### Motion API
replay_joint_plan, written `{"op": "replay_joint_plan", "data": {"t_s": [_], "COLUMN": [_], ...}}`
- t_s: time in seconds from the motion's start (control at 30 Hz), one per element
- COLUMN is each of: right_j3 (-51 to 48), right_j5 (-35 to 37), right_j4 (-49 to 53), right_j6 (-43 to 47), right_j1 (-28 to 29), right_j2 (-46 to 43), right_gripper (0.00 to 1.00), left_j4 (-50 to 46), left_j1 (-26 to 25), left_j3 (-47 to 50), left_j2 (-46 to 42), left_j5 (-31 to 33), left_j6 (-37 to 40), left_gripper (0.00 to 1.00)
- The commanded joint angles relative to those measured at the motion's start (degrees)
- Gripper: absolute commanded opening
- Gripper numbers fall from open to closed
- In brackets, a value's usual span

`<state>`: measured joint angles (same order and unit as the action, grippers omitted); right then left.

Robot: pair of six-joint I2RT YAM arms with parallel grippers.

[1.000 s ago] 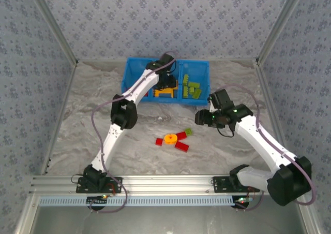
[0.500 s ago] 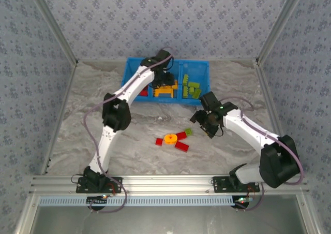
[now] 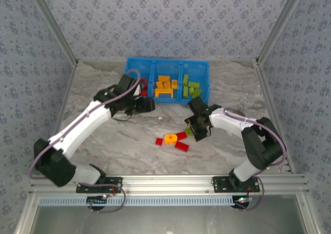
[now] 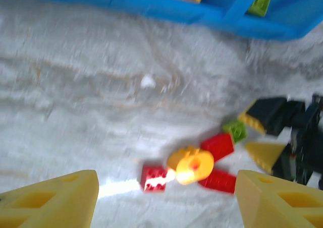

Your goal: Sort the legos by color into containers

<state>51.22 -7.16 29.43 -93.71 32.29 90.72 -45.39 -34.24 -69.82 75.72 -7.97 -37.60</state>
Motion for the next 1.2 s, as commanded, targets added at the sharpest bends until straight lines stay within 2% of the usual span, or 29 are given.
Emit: {"op": "replay_joint_plan", "data": {"t_s": [0.0, 0.2, 0.47, 0.57, 0.67, 0.73, 0.8, 0.9, 1.03, 1.17], "right_j3": [-0.97, -0.98, -1.04, 0.32, 5.29, 11.12, 18.43, 27.36, 37.43, 47.84], "right_j5": [-2.10, -3.03, -1.86, 0.49, 6.28, 11.70, 16.18, 19.69, 18.98, 16.07], "right_j4": [-2.68, -3.08, -3.33, -0.80, 5.46, 10.09, 13.89, 14.10, 12.58, 12.79], "right_j6": [-2.94, -3.57, -3.63, -1.63, 5.63, 14.54, 23.92, 36.49, 48.55, 54.95], "right_j1": [0.33, 1.54, 1.39, 1.14, -0.19, -1.80, -2.94, -4.80, -7.82, -10.50], "right_j2": [2.14, 4.21, 4.52, 2.13, -1.83, -3.00, -1.59, 3.38, 13.15, 22.39], "right_gripper": [0.64, 0.56, 0.29, 0.27, 0.27, 0.28, 0.28, 0.28, 0.29, 0.29], "left_j4": [-2.39, -3.54, -2.52, -2.47, -2.69, -2.28, -1.38, 0.27, 1.52, 1.71], "left_j1": [0.06, 0.35, 0.32, 0.36, 0.24, 0.35, 0.38, 0.38, 0.81, 1.01], "left_j3": [4.98, 12.40, 12.10, 11.95, 11.80, 11.64, 11.79, 12.34, 12.26, 12.21], "left_j2": [-7.08, -15.03, -14.29, -14.02, -14.11, -14.11, -13.98, -13.26, -11.79, -11.72], "left_j5": [-1.93, -2.38, -2.24, -2.62, -2.77, -2.62, -2.45, -2.42, -3.54, -3.36], "left_j6": [-1.15, -2.04, -2.25, -2.19, -2.33, -2.94, -3.58, -5.04, -6.59, -7.11], "left_gripper": [0.72, 0.73, 0.73, 0.73, 0.73, 0.73, 0.73, 0.73, 0.73, 0.73]}}
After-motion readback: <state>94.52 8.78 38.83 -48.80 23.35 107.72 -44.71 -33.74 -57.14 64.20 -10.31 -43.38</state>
